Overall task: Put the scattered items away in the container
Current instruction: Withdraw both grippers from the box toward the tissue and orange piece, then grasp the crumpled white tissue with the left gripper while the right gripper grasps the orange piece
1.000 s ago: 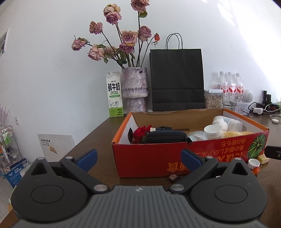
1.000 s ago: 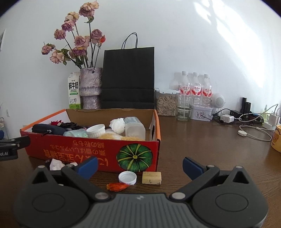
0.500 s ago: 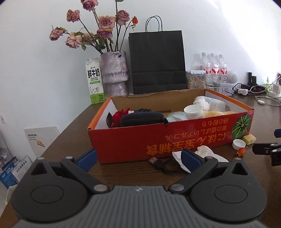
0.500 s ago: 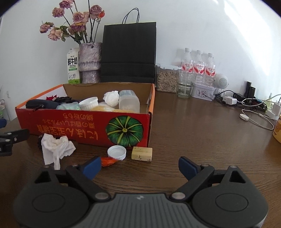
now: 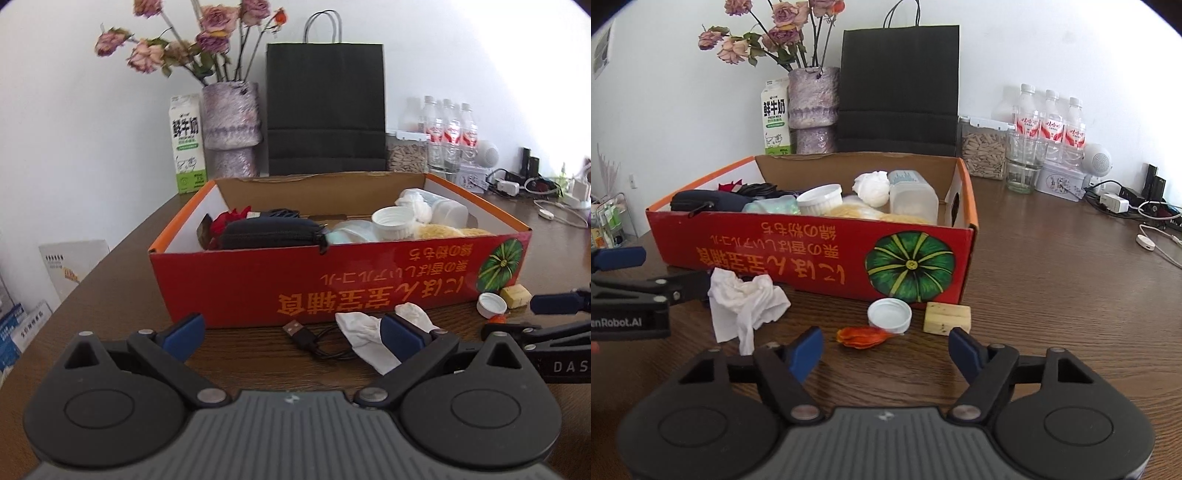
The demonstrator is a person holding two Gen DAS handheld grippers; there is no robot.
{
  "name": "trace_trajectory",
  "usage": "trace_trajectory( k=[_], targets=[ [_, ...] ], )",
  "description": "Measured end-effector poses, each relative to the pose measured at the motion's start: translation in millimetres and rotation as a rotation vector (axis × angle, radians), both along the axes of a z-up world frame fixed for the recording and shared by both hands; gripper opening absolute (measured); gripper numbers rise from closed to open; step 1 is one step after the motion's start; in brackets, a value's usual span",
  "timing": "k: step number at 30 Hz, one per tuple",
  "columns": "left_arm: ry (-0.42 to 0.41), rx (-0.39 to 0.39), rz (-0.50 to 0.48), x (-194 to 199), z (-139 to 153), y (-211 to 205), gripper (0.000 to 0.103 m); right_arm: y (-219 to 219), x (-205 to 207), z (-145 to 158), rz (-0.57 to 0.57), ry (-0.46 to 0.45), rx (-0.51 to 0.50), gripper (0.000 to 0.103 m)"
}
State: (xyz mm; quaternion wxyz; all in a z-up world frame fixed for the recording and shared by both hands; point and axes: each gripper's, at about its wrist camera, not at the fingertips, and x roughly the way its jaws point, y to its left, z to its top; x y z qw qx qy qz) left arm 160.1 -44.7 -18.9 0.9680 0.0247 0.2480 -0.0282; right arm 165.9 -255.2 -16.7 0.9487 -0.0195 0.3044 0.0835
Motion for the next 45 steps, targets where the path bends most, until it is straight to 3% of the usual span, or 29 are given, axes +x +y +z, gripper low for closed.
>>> trace_trajectory(
  k=[3,5,6,13,18,27,29,30,31,33,36,45],
  targets=[
    [0.024,-0.026,0.015,3.5,-1.3,5.2,0.103,5.0,6.5,-2.2,-0.004,0.03,0.0,0.062],
    [0.034,-0.034,0.016,4.5,-1.5,6.7,0.103,5.7,5.9,-2.3,-0.002,0.025,0.001,0.052],
    [0.035,-0.036,0.016,4.5,-1.4,7.1,0.103,5.3,5.2,-2.0,-0.003,0.023,0.004,0.041],
    [0.009,-0.028,0.007,-0.1,-0.3,4.4,0.103,1.5,2.8,-1.8,0.005,0.018,0.03,0.04],
    [-0.034,-0.014,-0.051,-5.9,2.0,-7.0,0.103,-6.5,-2.7,0.1,-0.034,-0.006,0.062,0.04],
    [0.005,0.037,-0.126,7.4,-2.2,-51.0,0.102,-30.6,-7.4,0.3,-0.104,-0.021,0.067,0.04],
    [0.035,0.051,-0.145,12.2,-4.7,-59.5,0.096,-34.9,-9.1,-0.1,-0.11,-0.022,0.073,0.04],
    [0.054,0.064,-0.149,15.0,-6.4,-63.1,0.083,-36.1,-9.3,0.0,-0.111,-0.023,0.078,0.04],
    [0.071,0.076,-0.145,17.3,-8.0,-65.8,0.062,-36.0,-9.3,0.0,-0.109,-0.023,0.079,0.04],
    [0.092,0.069,-0.141,20.1,-9.7,-65.7,0.036,-34.6,-9.5,0.2,-0.101,-0.024,0.072,0.04],
    [0.057,0.015,-0.17,14.2,-7.4,-58.5,0.015,-33.1,-11.3,0.8,-0.096,-0.031,0.068,0.04],
    [-0.054,-0.03,-0.166,-5.4,0.7,-50.7,0.012,-32.0,-14.7,2.3,-0.097,-0.052,0.065,0.04]
  ],
)
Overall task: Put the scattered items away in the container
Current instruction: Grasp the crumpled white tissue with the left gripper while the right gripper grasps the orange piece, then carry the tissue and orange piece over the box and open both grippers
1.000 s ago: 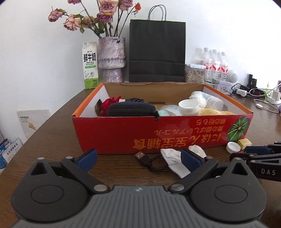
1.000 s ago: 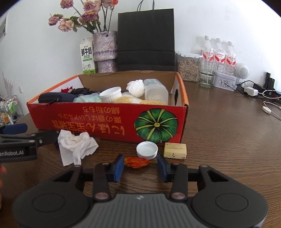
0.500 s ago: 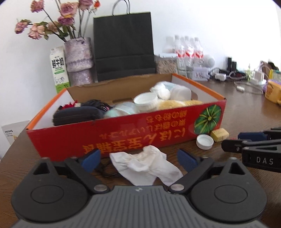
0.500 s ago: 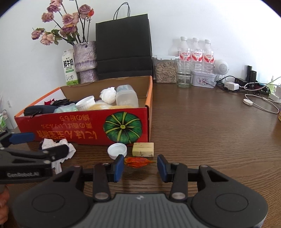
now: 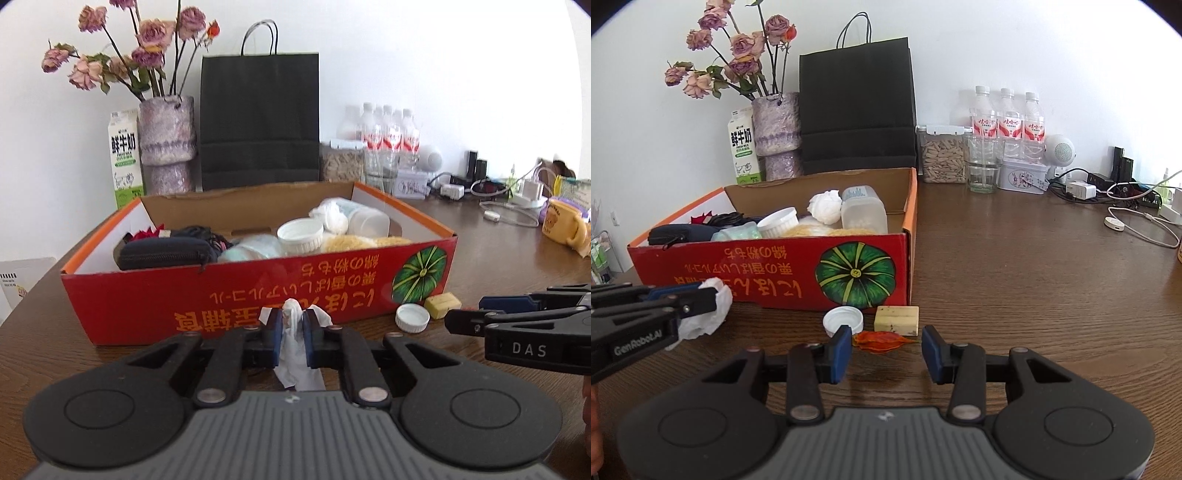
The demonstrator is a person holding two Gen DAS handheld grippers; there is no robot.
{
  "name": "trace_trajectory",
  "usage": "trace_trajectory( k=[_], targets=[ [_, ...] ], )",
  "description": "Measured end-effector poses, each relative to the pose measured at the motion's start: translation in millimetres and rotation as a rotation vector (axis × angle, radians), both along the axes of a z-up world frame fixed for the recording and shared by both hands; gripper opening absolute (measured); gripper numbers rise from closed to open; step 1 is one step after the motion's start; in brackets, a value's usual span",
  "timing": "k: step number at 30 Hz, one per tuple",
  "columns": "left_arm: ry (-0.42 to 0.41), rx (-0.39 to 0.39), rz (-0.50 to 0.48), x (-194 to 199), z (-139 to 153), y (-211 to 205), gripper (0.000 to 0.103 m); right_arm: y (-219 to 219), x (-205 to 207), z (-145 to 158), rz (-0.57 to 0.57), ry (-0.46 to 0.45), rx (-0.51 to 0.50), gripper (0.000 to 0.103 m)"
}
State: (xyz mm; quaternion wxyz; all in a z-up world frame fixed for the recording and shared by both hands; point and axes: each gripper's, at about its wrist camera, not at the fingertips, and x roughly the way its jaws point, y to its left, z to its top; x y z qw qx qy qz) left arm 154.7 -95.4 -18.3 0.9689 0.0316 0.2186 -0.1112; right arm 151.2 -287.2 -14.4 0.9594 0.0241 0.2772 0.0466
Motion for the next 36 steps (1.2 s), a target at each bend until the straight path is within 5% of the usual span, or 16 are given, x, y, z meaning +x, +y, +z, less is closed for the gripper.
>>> trace_trajectory(
  k=[12,21,29,36],
  targets=[
    [-0.135,-0.052,0.0,-17.0,23.1,14.5,0.012,13.6,-8.6,20.7,0.07,-0.15,0.014,0.04],
    [-0.252,-0.096,0.092,30.0,69.8,42.8,0.012,60.4,37.0,66.1,0.116,-0.294,0.017,0.04],
    [-0.2,-0.131,0.188,105.0,58.1,64.4,0.012,92.8,110.5,64.5,0.088,-0.317,0.05,0.04],
    [-0.151,-0.129,0.21,109.4,45.3,75.0,0.012,87.5,124.3,44.8,0.063,-0.271,0.053,0.04]
  ],
)
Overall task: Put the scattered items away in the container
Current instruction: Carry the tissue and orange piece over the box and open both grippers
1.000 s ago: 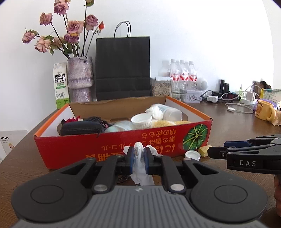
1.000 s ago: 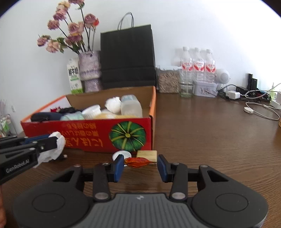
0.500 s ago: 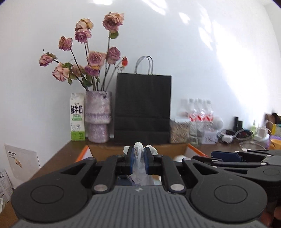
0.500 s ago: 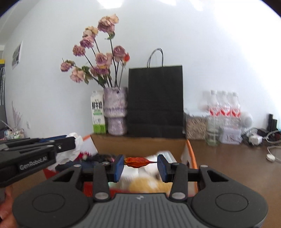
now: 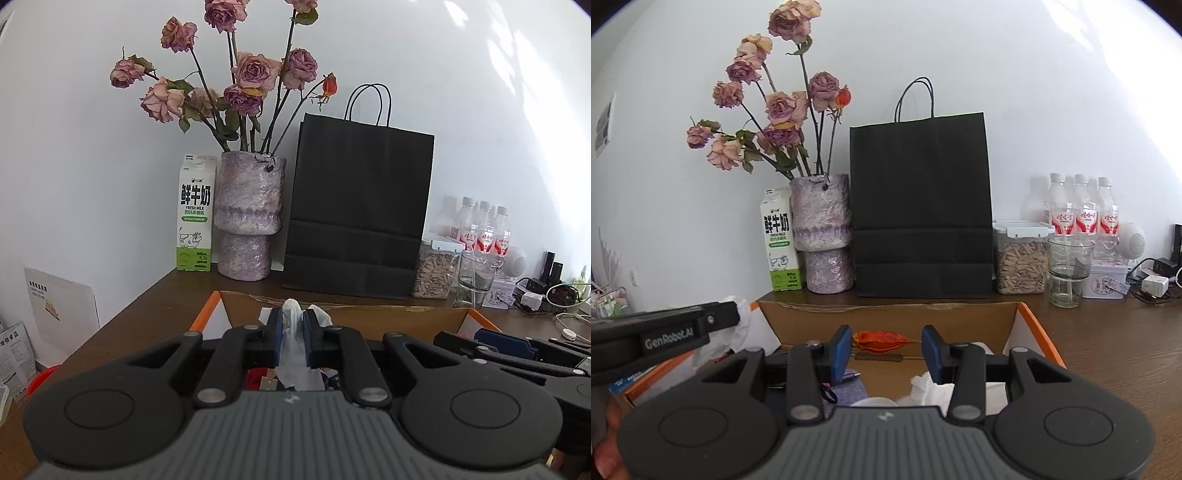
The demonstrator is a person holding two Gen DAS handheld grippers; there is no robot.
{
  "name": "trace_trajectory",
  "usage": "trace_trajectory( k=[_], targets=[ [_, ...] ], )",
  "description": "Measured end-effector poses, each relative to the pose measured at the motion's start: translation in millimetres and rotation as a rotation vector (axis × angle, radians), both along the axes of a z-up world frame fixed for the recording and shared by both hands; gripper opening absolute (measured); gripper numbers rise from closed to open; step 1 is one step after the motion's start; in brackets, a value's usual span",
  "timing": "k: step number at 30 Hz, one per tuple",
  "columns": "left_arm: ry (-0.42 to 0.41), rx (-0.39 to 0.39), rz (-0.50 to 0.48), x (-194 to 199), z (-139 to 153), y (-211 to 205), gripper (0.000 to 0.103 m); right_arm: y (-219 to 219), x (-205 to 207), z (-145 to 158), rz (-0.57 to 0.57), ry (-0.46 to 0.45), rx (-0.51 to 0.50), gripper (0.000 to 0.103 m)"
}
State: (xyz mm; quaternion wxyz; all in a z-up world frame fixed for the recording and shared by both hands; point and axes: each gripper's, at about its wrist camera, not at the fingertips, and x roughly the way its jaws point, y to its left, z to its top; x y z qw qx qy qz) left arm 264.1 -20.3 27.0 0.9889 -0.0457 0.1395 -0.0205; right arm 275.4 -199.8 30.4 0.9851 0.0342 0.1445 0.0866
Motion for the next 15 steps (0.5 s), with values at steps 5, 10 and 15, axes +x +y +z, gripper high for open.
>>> trace_trajectory(
  k=[5,10,15],
  targets=[
    [0.017,0.02,-0.007,0.4,-6.3,-5.6,0.012,-1.1,-6.6,-2.5,0.002,-0.006,-0.005,0.04],
    [0.009,0.035,-0.007,-2.2,-7.2,-8.6,0.013,0.3,-7.8,-2.0,0.007,-0.007,-0.01,0.04],
    [-0.052,0.071,0.088,-14.8,-3.5,-10.1,0.068,3.0,-16.3,-1.5,-0.01,-0.045,-0.036,0.088]
  ],
)
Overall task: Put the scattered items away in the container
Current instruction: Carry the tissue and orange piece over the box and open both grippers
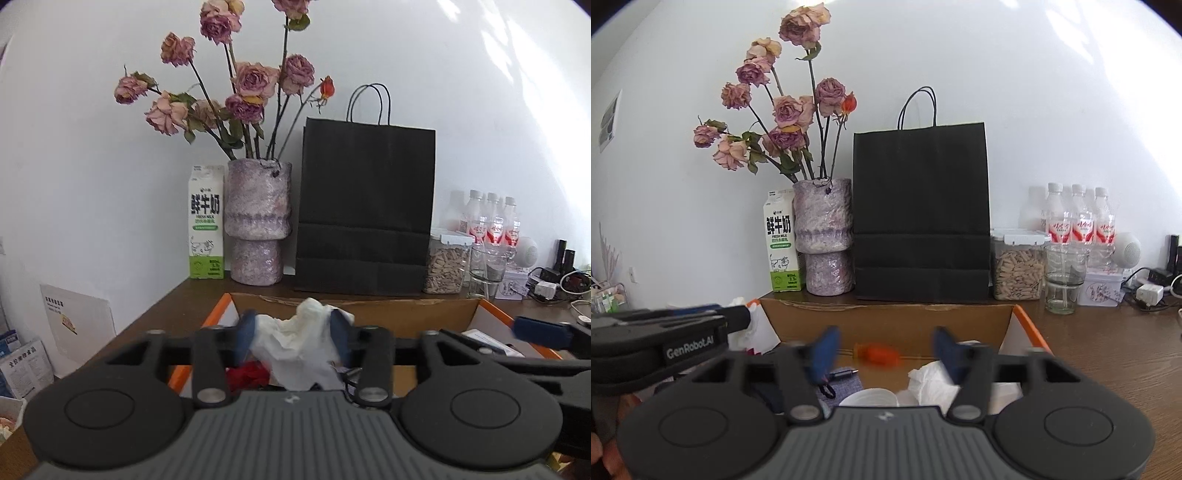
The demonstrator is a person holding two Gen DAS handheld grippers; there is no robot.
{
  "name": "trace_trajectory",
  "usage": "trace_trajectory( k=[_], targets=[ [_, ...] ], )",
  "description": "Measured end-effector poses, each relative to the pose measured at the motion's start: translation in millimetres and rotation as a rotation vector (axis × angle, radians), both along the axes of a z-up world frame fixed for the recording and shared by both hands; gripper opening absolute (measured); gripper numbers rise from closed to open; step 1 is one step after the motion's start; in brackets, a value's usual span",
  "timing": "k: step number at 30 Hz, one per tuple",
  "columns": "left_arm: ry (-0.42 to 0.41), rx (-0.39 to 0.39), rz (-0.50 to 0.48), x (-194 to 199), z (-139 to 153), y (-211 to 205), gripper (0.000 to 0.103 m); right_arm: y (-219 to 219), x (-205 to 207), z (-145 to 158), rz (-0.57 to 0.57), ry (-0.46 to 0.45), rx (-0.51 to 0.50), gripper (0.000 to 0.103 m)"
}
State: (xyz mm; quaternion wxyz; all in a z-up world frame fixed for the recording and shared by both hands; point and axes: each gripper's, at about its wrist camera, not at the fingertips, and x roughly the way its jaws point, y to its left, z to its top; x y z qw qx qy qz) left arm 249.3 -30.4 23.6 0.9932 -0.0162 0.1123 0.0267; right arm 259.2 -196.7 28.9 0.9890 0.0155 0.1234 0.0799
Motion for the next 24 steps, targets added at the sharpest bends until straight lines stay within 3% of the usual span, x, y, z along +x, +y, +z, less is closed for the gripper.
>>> trace_trajectory(
  k=[1,2,4,7,24],
  targets=[
    [-0.026,0.011,0.046,-3.4,1.6,0.9,0.095,0.2,-3.8,0.0,-0.035,-0.026,-0.01,0.091],
    [-0.054,0.016,0.089,-5.8,3.3,3.2,0.103,-1.4,-7.1,0.7,-0.052,-0.048,-0.01,0.093],
    [-0.084,-0.012,0.08,-9.9,6.1,9.8,0.103,-9.8,-11.2,4.6,-0.053,-0.061,0.027,0.103],
    [-0.073,-0.048,0.056,-11.9,7.8,12.2,0.103,-13.4,-15.7,7.2,-0.059,-0.076,0.039,0.103],
    [-0.069,-0.014,0.055,-13.7,5.5,3.7,0.103,-10.3,-27.4,8.8,-0.056,-0.099,0.02,0.103]
  ],
)
